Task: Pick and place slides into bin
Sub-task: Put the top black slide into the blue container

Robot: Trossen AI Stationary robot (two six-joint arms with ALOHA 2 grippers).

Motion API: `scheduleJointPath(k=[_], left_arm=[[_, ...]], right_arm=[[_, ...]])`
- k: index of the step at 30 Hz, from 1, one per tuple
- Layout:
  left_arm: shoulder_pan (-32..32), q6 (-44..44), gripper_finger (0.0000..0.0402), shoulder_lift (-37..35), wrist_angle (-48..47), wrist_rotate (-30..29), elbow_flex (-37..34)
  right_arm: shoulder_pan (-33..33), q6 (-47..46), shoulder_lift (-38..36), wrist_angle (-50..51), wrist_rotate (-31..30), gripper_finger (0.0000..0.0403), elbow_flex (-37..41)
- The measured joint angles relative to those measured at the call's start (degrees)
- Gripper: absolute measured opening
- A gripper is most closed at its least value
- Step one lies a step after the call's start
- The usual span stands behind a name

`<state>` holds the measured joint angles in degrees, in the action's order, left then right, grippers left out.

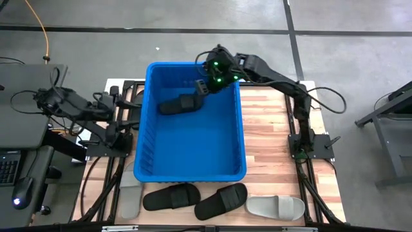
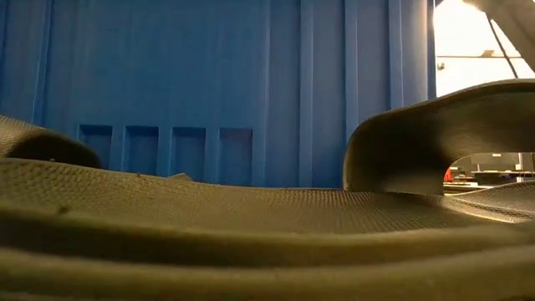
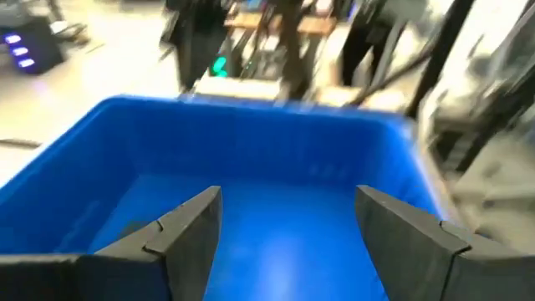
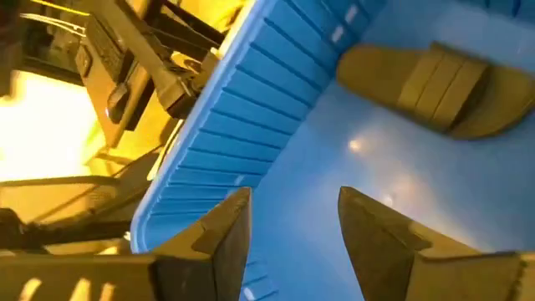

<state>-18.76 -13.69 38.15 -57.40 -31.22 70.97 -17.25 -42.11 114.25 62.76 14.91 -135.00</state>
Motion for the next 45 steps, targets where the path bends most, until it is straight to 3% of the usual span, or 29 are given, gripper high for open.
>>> scheduleJointPath(k=[7,14,18,21,25,32,40,45], left_arm=[[0.0,1.5,0.0262,4.1,-17.6,-4.5,4.7],[0.0,-2.6,0.0262,5.7,-32.8,-5.5,7.3],[0.0,-3.9,0.0262,4.7,-32.7,-7.0,7.0],[0.0,-11.1,0.0262,3.9,-32.6,-6.1,7.7],[0.1,-13.6,0.0262,3.4,-32.6,-12.4,7.8],[0.1,-17.8,0.0262,2.4,-32.7,-16.8,11.1],[0.0,-36.3,0.0262,2.9,-30.6,-25.9,25.6],[-0.5,-31.0,0.0262,2.7,-22.2,-29.7,37.3]], right_arm=[[3.0,3.4,-2.4,6.2,-11.7,0.0167,0.0],[5.9,3.6,-1.8,11.9,-13.4,0.0167,0.4],[7.5,4.1,-1.8,11.1,-15.4,0.0167,0.5],[8.4,6.3,-1.8,8.4,-13.6,0.0167,0.5],[8.8,6.6,-1.8,7.1,-15.1,0.0167,0.5],[8.6,6.9,-1.8,6.4,-15.5,0.0167,0.5],[8.6,7.6,-1.8,4.8,-15.6,0.0167,0.5],[8.6,9.1,-1.8,2.0,-15.6,0.0167,0.6]])
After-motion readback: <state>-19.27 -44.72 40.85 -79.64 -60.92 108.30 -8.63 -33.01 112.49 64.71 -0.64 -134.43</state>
